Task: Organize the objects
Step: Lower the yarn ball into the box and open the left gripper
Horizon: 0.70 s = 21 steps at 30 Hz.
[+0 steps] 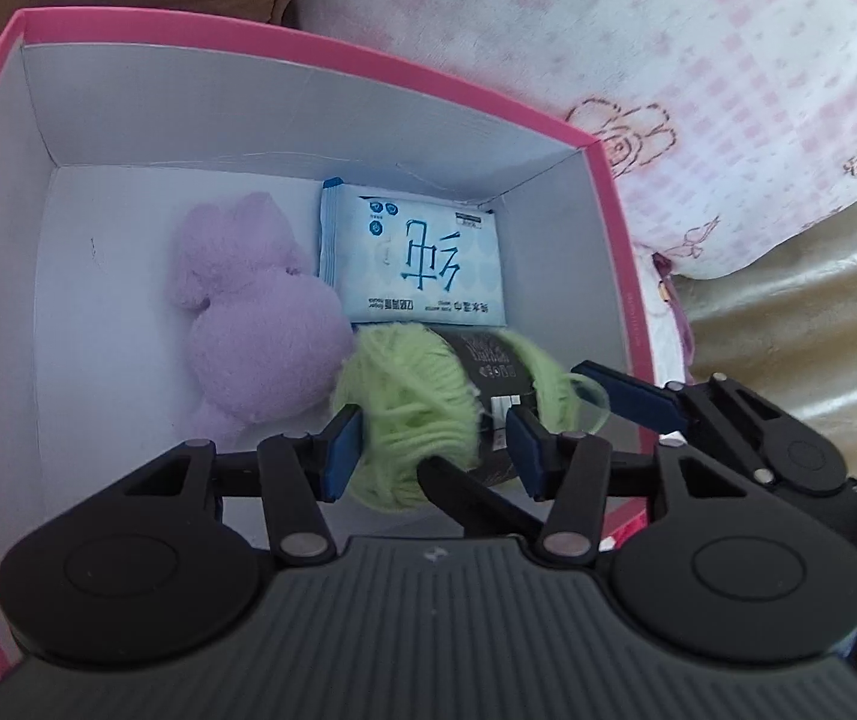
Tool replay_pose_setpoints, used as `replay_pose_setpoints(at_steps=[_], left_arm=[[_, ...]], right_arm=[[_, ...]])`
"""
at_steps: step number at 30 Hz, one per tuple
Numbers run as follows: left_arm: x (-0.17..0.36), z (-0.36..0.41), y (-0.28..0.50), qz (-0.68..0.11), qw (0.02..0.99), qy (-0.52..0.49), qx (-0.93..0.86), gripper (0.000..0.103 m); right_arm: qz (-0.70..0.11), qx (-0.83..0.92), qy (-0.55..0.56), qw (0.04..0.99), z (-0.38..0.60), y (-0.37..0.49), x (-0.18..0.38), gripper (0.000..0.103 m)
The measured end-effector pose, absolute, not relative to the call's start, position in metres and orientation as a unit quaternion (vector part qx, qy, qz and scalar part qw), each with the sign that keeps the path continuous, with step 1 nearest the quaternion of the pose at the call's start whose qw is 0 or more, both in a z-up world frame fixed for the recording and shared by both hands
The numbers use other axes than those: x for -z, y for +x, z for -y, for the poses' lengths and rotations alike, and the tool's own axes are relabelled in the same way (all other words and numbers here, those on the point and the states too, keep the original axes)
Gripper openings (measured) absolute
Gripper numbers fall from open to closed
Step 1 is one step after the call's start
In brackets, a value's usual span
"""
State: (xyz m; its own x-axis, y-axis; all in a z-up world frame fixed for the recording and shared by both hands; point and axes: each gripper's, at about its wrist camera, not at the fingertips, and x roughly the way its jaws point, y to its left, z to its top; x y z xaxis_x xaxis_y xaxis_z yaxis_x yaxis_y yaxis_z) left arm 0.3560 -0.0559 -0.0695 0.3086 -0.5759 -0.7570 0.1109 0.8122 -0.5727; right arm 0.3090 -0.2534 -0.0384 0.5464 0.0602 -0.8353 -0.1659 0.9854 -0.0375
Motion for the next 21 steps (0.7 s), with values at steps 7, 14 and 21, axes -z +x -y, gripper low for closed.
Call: replay_pose_setpoints(at_steps=[7, 14, 21], left_arm=[[0.082, 0.067, 0.357, -0.54, 0.79, -0.208, 0.204, 0.043], [0.086, 0.077, 0.354, -0.538, 0.785, -0.225, 0.206, 0.04], [0.069, 0.087, 0.343, -0.518, 0.817, -0.174, 0.184, 0.045]], right_arm=[[-0.478, -0.057, -0.05, 0.875, 0.258, 0.306, 0.041, 0.075], [-0.44, -0.082, -0.006, 0.894, 0.284, 0.275, 0.025, 0.073], [-0.42, -0.104, 0.016, 0.902, 0.292, 0.261, 0.016, 0.073]])
